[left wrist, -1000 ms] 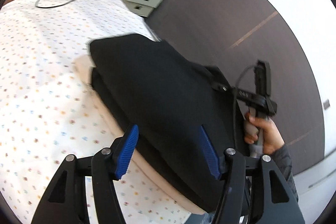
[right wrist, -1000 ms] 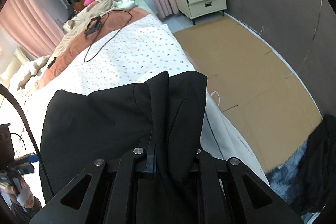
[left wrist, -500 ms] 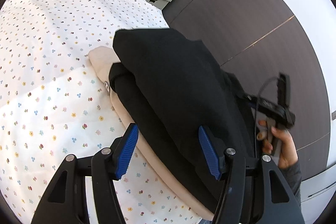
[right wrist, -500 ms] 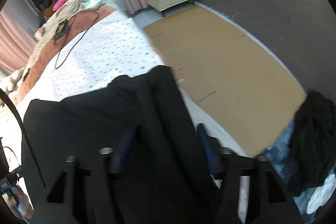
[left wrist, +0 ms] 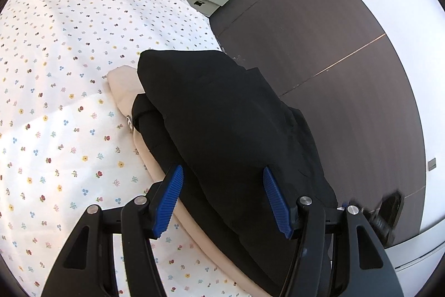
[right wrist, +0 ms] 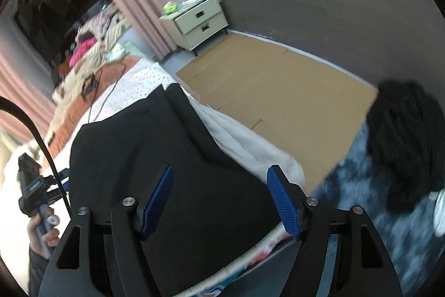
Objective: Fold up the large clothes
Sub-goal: 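Lower the folded jacket onto the beige stack with both tools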
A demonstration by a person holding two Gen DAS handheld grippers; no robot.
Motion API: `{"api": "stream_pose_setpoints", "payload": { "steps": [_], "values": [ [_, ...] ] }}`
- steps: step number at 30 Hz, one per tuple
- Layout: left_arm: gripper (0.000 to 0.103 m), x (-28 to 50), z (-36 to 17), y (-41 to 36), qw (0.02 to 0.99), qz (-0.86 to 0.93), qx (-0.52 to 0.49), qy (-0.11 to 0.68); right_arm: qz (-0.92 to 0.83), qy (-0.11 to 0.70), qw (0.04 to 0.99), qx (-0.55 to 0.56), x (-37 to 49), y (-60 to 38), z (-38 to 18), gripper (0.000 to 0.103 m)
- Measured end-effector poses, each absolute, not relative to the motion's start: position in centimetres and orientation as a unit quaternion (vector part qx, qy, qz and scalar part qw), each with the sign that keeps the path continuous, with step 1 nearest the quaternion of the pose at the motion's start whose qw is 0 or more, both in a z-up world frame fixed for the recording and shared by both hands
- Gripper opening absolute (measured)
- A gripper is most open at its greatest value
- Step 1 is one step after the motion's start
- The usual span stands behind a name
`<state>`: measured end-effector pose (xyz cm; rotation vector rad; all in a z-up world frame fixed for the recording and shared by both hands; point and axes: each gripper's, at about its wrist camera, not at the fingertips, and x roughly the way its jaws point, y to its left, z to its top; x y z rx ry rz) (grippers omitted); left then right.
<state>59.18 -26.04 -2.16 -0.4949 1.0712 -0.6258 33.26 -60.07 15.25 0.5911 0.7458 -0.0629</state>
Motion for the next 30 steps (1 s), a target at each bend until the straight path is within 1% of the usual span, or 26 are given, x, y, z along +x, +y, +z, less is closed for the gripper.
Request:
{"api": "stream_pose_setpoints", "payload": {
  "steps": [5,10,11,12,15,18,20,24,30],
  "values": [
    [0.060,59.6,-2.2,-26.6,0.787,-0.286,-0.229,0.497,-0.049,0.336,0.870,0.358,28.6,-60.2,11.2,0.068],
    [0.060,60.9,-2.6,-27.3,0.791,-0.283,-0.216,0.498,-0.023,0.317,0.847,0.426,28.1,-59.9,7.8,0.068],
    [0.061,60.8,-2.6,-27.5,0.793,-0.282,-0.211,0.497,-0.021,0.312,0.847,0.429,28.1,-59.9,7.5,0.060],
    [0.061,61.1,-2.7,-27.7,0.795,-0.281,-0.206,0.497,-0.017,0.309,0.848,0.431,28.4,-59.9,7.3,0.047],
    [0.061,62.0,-3.2,-28.1,0.798,-0.273,-0.203,0.497,-0.014,0.300,0.851,0.431,29.5,-60.7,6.9,0.023],
    [0.060,63.1,-4.1,-28.6,0.802,-0.264,-0.201,0.497,-0.037,0.292,0.858,0.421,30.1,-61.5,6.5,0.012],
    [0.060,63.5,-4.0,-29.0,0.807,-0.259,-0.193,0.494,-0.050,0.291,0.858,0.420,30.2,-61.4,6.3,0.010],
    [0.060,64.2,-3.1,-29.2,0.818,-0.248,-0.176,0.488,-0.076,0.292,0.860,0.412,29.8,-62.3,5.6,0.010],
    [0.060,63.1,-0.1,-27.6,0.844,-0.233,-0.151,0.459,-0.097,0.286,0.863,0.405,26.8,-62.3,6.6,0.010]
  ]
}}
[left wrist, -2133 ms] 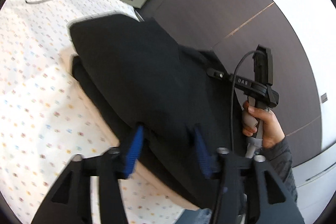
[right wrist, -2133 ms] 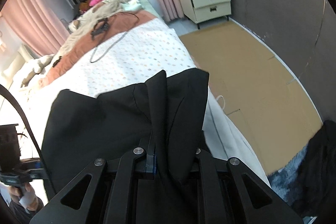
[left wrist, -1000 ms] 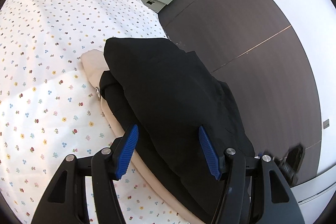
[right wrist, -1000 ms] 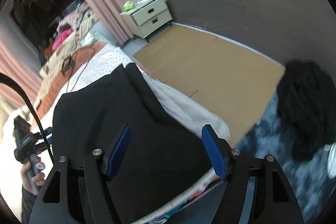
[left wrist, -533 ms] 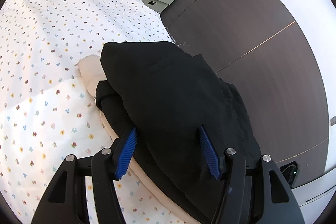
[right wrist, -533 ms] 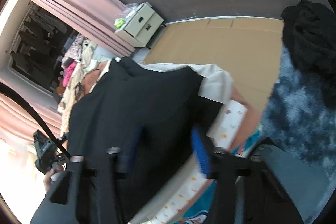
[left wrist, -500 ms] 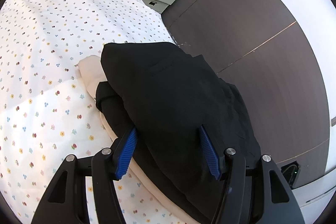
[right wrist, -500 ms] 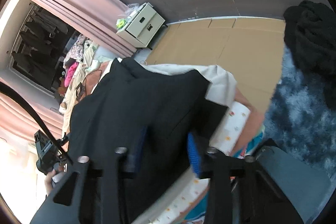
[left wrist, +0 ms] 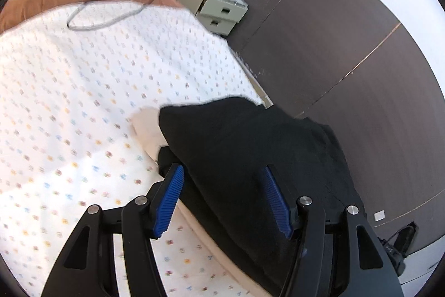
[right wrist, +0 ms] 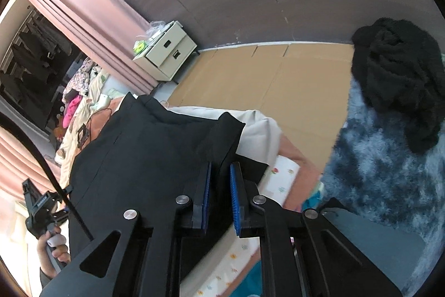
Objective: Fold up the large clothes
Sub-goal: 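Open both tools and release the jacket on the stack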
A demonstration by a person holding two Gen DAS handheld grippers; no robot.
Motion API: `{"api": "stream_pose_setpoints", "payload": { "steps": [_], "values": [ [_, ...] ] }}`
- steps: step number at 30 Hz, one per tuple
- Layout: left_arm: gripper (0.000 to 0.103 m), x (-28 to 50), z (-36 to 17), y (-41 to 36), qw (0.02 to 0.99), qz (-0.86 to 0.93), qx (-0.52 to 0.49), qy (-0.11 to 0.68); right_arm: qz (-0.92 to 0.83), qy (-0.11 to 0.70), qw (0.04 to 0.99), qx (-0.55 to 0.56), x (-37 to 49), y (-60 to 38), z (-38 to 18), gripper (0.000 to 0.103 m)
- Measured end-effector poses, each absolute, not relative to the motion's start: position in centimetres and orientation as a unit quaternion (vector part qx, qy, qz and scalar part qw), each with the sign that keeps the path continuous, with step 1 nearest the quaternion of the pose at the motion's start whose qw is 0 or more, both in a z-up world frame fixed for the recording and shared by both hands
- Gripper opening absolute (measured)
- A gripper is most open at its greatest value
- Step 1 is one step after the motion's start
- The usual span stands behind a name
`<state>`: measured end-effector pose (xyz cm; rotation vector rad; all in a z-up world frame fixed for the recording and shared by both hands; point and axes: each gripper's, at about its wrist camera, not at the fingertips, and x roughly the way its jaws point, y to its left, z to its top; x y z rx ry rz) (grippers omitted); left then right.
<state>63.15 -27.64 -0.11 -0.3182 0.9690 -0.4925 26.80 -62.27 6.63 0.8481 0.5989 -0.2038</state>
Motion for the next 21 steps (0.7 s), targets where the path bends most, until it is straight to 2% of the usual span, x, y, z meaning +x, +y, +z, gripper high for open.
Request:
{"api": "stream_pose_setpoints", "payload": {
  "steps": [7,8,9,10,11,14,16,18,21],
  "values": [
    [0.060,60.2,3.8,-26.7,0.852,-0.257,-0.122,0.440,-0.097,0.293,0.871,0.383,23.3,-57.8,10.2,0.012],
    [0.060,59.1,4.3,-26.4,0.852,-0.261,-0.119,0.439,-0.092,0.293,0.874,0.377,22.9,-57.3,10.8,0.021],
    [0.061,58.6,4.8,-26.2,0.851,-0.265,-0.116,0.438,-0.091,0.293,0.876,0.372,22.6,-56.8,11.1,0.040],
    [0.062,57.9,5.4,-26.0,0.851,-0.268,-0.111,0.438,-0.091,0.291,0.879,0.367,22.2,-56.6,11.4,0.053],
    [0.068,57.1,5.7,-25.6,0.852,-0.270,-0.107,0.435,-0.089,0.287,0.882,0.362,21.7,-56.3,11.8,0.071],
    [0.082,55.1,7.0,-24.9,0.857,-0.273,-0.101,0.426,-0.092,0.285,0.891,0.341,20.3,-54.9,13.3,0.072],
    [0.084,53.4,8.0,-24.3,0.858,-0.283,-0.096,0.418,-0.092,0.286,0.894,0.332,19.5,-54.0,14.0,0.073],
    [0.086,51.6,8.8,-23.9,0.863,-0.289,-0.083,0.406,-0.091,0.285,0.898,0.323,18.8,-53.2,14.6,0.082],
    [0.086,48.9,10.5,-23.3,0.874,-0.292,-0.065,0.382,-0.095,0.280,0.906,0.302,17.6,-51.5,15.6,0.084]
  ]
}}
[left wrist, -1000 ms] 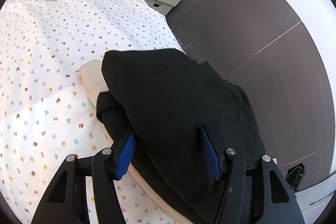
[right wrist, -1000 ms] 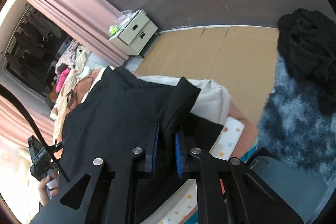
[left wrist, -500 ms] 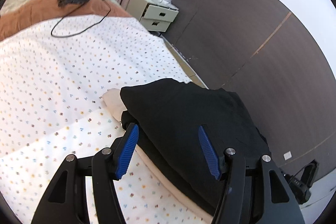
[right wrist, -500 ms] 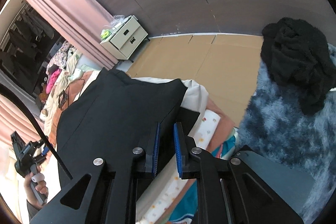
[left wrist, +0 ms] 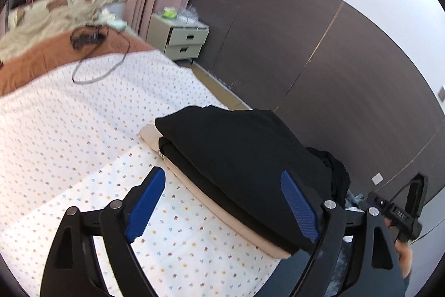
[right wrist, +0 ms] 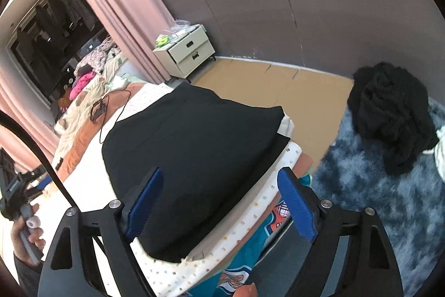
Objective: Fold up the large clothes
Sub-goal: 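Open both tools and release the jacket on the stack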
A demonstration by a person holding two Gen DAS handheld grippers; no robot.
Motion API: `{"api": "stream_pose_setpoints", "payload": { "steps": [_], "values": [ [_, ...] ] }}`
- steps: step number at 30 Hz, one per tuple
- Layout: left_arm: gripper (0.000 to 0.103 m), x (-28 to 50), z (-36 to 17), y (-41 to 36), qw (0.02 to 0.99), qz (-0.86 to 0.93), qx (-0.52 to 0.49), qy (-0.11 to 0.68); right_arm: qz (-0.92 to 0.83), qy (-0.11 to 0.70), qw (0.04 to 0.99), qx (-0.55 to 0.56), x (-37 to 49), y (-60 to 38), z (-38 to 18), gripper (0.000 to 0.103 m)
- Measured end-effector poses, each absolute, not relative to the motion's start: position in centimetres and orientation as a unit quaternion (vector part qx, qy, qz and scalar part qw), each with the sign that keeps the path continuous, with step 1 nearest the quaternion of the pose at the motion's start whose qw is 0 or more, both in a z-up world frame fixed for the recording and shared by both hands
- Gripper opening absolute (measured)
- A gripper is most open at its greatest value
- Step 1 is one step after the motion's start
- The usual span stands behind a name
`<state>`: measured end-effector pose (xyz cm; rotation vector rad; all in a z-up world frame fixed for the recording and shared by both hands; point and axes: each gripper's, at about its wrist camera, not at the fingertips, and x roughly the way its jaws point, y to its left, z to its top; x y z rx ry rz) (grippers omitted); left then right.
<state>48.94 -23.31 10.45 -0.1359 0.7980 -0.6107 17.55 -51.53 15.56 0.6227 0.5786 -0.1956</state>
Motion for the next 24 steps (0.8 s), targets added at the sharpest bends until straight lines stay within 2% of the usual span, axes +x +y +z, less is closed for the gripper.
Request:
{"api": "stream_pose_setpoints", "payload": {
  "steps": [1,4,5,8,20,21,24],
  "values": [
    [0.086,48.2,10.8,-23.1,0.877,-0.293,-0.065,0.376,-0.094,0.277,0.909,0.297,17.2,-50.9,15.8,0.084],
    [0.086,46.1,11.9,-22.2,0.881,-0.301,-0.060,0.359,-0.081,0.269,0.912,0.299,15.9,-49.6,16.2,0.102],
    [0.086,45.5,12.1,-22.0,0.885,-0.297,-0.053,0.354,-0.080,0.268,0.912,0.300,15.6,-49.2,16.2,0.103],
    [0.086,43.0,13.1,-21.0,0.907,-0.271,-0.025,0.321,-0.078,0.256,0.919,0.288,14.3,-48.3,16.5,0.103],
    [0.087,36.0,14.8,-16.5,0.921,-0.260,0.001,0.292,-0.064,0.255,0.935,0.239,10.5,-44.1,16.9,0.103],
    [0.088,35.2,14.8,-16.1,0.922,-0.257,0.005,0.290,-0.067,0.255,0.936,0.234,10.1,-43.7,17.1,0.103],
    [0.100,32.9,14.8,-15.0,0.925,-0.254,0.004,0.282,-0.069,0.247,0.940,0.225,8.9,-42.4,17.6,0.103]
  ]
}}
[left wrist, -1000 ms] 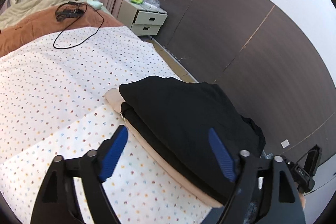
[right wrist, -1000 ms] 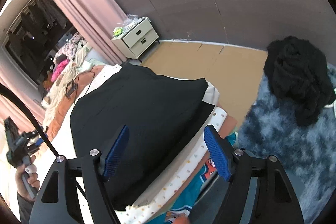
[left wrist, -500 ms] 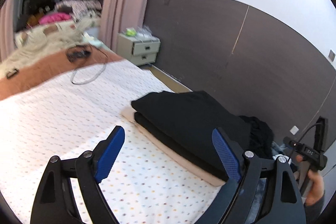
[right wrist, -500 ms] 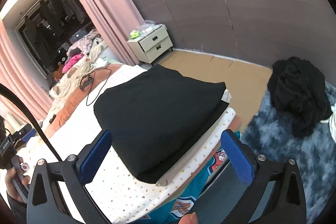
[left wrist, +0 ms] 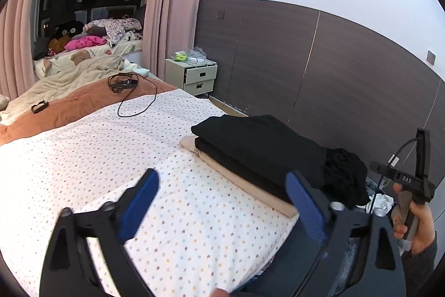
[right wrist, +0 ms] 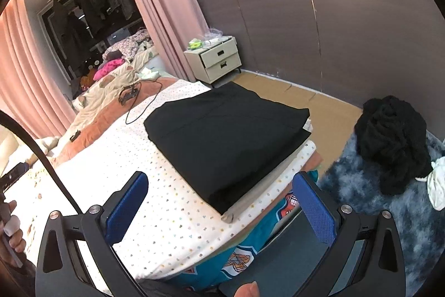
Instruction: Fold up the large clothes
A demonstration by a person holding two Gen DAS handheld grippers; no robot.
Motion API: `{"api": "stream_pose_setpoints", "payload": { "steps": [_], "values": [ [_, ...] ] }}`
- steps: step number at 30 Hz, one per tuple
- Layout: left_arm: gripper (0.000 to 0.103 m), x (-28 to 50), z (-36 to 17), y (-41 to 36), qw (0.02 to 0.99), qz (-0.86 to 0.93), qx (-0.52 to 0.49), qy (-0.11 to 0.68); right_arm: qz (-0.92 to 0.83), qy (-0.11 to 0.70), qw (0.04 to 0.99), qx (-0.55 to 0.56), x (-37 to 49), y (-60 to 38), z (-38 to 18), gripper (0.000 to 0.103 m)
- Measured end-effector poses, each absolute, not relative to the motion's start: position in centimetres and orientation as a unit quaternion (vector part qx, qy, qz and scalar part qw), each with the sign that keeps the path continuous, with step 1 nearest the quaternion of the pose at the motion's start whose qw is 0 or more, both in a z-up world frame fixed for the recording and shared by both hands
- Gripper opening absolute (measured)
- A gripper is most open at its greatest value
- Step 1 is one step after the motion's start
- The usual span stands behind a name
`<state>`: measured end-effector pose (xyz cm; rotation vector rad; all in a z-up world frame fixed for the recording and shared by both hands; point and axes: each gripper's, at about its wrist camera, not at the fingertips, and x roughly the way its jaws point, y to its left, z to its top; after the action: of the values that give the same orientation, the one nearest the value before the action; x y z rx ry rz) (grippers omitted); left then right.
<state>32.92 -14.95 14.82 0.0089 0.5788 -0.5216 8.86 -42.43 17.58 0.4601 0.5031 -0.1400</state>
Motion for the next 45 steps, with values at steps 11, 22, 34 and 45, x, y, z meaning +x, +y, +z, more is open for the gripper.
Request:
{"api": "stream_pose_setpoints", "payload": {
  "steps": [11,22,34,45],
  "values": [
    [0.103,25.2,13.7,-10.8,0.944,-0.206,0.002,0.259,-0.048,0.241,0.951,0.185,4.4,-37.2,17.3,0.103],
    [0.103,18.1,12.7,-8.4,0.959,-0.164,-0.001,0.233,-0.032,0.224,0.962,0.155,0.0,-34.4,16.2,0.103],
    [0.103,11.2,11.6,-6.9,0.968,-0.130,-0.002,0.215,-0.007,0.212,0.967,0.143,-4.7,-31.9,14.6,0.103],
    [0.103,6.2,9.9,-6.4,0.972,-0.112,-0.011,0.205,0.005,0.204,0.971,0.124,-8.6,-30.2,12.8,0.103]
  ]
}}
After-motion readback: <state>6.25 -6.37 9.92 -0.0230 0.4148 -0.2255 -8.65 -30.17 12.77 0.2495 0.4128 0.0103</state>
